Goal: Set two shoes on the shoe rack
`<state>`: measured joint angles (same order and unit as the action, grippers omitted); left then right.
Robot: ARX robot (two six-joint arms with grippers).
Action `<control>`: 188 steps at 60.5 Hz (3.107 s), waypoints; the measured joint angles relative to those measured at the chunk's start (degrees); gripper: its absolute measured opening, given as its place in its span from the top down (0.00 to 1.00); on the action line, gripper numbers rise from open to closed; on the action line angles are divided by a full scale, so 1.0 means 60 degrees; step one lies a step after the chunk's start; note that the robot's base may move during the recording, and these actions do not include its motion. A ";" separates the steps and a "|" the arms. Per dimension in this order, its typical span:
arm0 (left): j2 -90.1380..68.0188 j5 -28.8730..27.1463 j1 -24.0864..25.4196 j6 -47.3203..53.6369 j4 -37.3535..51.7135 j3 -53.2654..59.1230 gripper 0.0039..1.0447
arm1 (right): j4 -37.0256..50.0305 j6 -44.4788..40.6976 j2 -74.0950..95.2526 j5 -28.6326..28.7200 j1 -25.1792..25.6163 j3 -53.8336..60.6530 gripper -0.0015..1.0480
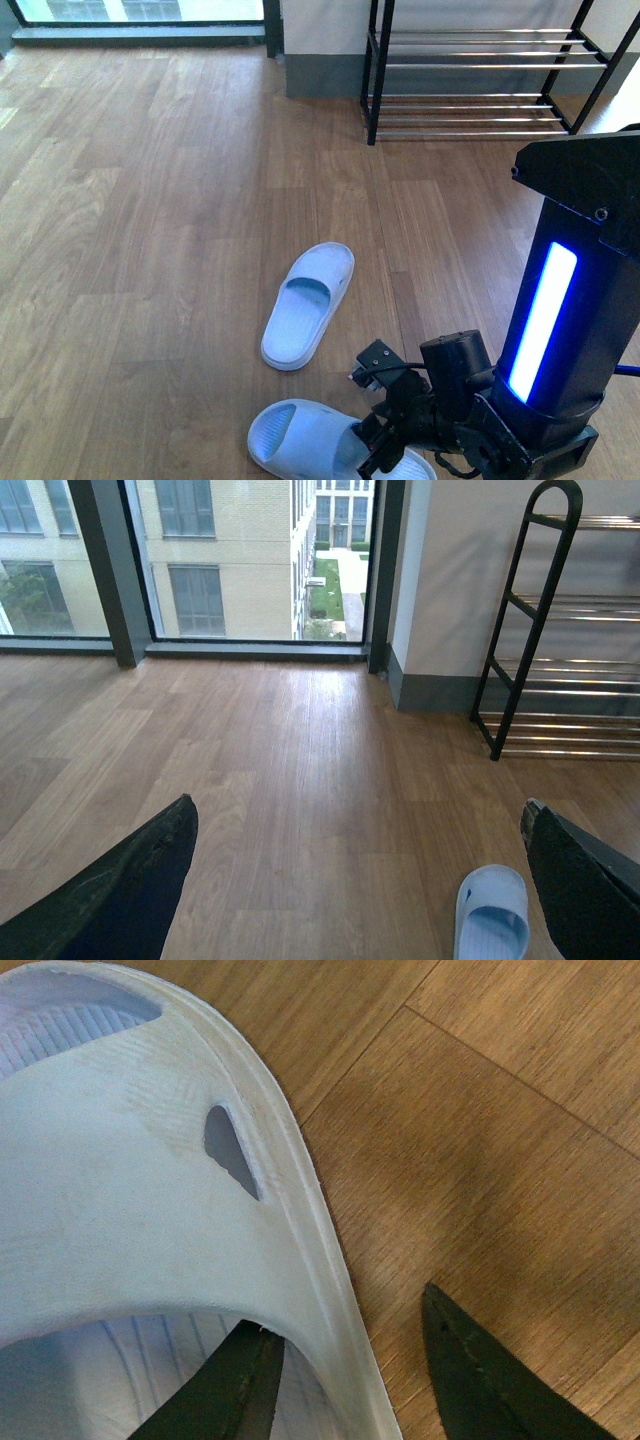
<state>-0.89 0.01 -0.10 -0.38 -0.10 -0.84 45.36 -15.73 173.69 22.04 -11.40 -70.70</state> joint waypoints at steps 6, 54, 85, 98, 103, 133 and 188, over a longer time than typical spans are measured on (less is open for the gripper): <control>0.0000 -0.0004 0.0000 0.0000 0.0000 0.0000 0.09 | 0.0018 0.0138 0.0000 0.0175 0.0055 0.0000 0.82; 0.0000 0.0000 0.0000 0.0000 0.0000 0.0000 0.09 | 0.3432 0.2903 -0.6677 -0.4226 0.2779 0.6812 0.98; 0.0000 0.0000 0.0000 0.0000 0.0000 0.0000 0.09 | -0.1435 0.3486 -1.6994 -0.3453 0.5093 0.9832 0.98; 0.0000 0.0000 0.0000 0.0000 0.0000 0.0000 0.09 | -0.1512 0.3490 -1.7722 -0.3413 0.5136 1.0010 0.98; 0.0000 0.0000 0.0000 0.0000 0.0000 0.0000 0.09 | -0.1512 0.3493 -1.7726 -0.3410 0.5140 1.0010 0.98; 0.0000 -0.0004 0.0000 0.0000 0.0000 0.0000 0.09 | -0.1515 0.3493 -1.7744 -0.3359 0.5144 1.0014 0.98; 0.0000 0.0004 0.0000 -0.0004 0.0000 0.0000 0.09 | -0.1519 0.3512 -1.7741 -0.3388 0.5158 1.0025 0.98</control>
<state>-0.89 0.03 -0.10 -0.40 -0.10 -0.84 36.25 5.34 67.24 1.72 19.55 -10.55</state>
